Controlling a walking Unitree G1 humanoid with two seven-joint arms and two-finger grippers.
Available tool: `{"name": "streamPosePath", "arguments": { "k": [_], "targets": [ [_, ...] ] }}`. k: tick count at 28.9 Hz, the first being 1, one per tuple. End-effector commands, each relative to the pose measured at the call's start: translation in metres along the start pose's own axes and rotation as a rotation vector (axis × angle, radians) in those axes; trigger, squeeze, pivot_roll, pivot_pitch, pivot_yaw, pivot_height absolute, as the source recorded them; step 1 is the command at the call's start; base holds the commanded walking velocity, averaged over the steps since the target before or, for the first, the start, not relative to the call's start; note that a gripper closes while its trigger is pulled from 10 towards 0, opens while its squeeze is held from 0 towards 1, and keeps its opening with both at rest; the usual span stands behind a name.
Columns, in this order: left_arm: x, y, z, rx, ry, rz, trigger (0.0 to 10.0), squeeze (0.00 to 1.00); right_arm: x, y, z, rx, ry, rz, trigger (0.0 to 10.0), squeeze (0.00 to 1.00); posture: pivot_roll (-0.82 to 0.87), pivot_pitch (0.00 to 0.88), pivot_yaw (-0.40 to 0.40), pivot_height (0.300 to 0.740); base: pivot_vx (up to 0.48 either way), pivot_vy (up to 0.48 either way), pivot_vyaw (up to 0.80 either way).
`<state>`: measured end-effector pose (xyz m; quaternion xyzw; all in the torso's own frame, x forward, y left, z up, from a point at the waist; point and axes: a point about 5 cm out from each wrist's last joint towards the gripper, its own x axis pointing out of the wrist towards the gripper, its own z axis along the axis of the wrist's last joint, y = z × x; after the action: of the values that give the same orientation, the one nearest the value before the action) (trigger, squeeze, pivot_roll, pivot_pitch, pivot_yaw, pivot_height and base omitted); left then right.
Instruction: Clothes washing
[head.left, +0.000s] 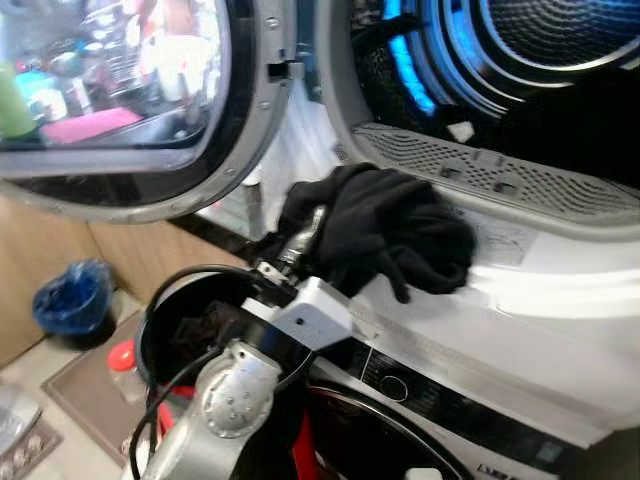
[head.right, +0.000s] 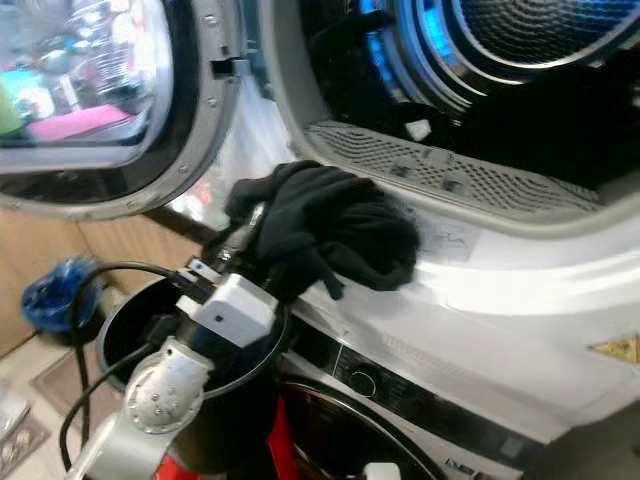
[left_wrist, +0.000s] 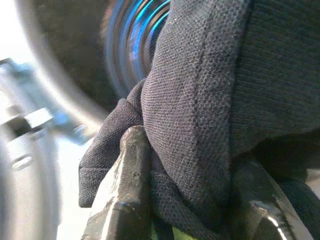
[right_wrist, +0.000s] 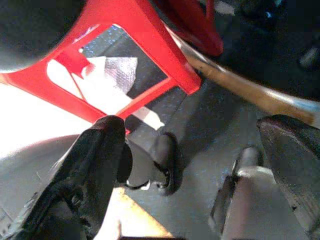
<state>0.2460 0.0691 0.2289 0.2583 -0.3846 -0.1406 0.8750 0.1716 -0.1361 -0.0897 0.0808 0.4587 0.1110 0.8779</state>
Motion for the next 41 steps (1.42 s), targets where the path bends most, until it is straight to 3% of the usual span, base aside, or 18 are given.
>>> {"name": "streamPosePath", "arguments": {
  "k": [1, 9, 17, 32, 34, 37, 41],
  "targets": [
    [0.005, 0.004, 0.015, 0.0, -0.081, 0.017, 10.0, 0.0, -0.001, -0.004, 0.0, 0.0, 0.002, -0.011, 10.0, 0.0, 0.11, 0.025, 0.006, 0.74, 0.0, 0.0, -0.68],
    [0.004, -0.004, 0.018, -0.036, -0.097, -0.044, 10.0, 0.0, 0.0, -0.001, -0.001, 0.0, 0.0, 0.0, 10.0, 0.0, 0.11, 0.025, 0.009, 0.74, 0.0, 0.0, -0.67],
    [0.005, -0.002, 0.018, -0.033, -0.094, -0.036, 10.0, 0.0, 0.0, 0.003, -0.002, 0.0, 0.001, 0.008, 10.0, 0.0, 0.11, 0.022, 0.008, 0.74, 0.0, 0.174, -0.66],
    [0.006, -0.005, 0.02, -0.038, -0.113, -0.068, 10.0, 0.0, -0.002, -0.004, -0.005, 0.006, 0.011, -0.002, 10.0, 0.0, 0.11, 0.026, 0.006, 0.74, 0.0, 0.0, -0.66],
    [0.008, -0.012, 0.028, -0.047, -0.163, -0.174, 10.0, 0.0, -0.002, -0.004, -0.006, 0.017, 0.008, -0.006, 10.0, 0.0, 0.12, 0.027, 0.004, 0.74, 0.0, 0.0, -0.58],
    [0.013, -0.011, 0.034, -0.03, -0.198, -0.209, 10.0, 0.0, -0.002, -0.003, -0.006, 0.036, -0.001, -0.011, 10.0, 0.0, 0.12, 0.026, 0.006, 0.74, 0.0, 0.0, 0.0],
    [0.033, -0.003, 0.046, -0.047, -0.295, -0.346, 10.0, 0.0, -0.002, 0.001, -0.008, 0.036, 0.006, -0.005, 10.0, 0.0, 0.13, 0.025, 0.001, 0.74, 0.0, 0.0, 0.0]
  ]
}}
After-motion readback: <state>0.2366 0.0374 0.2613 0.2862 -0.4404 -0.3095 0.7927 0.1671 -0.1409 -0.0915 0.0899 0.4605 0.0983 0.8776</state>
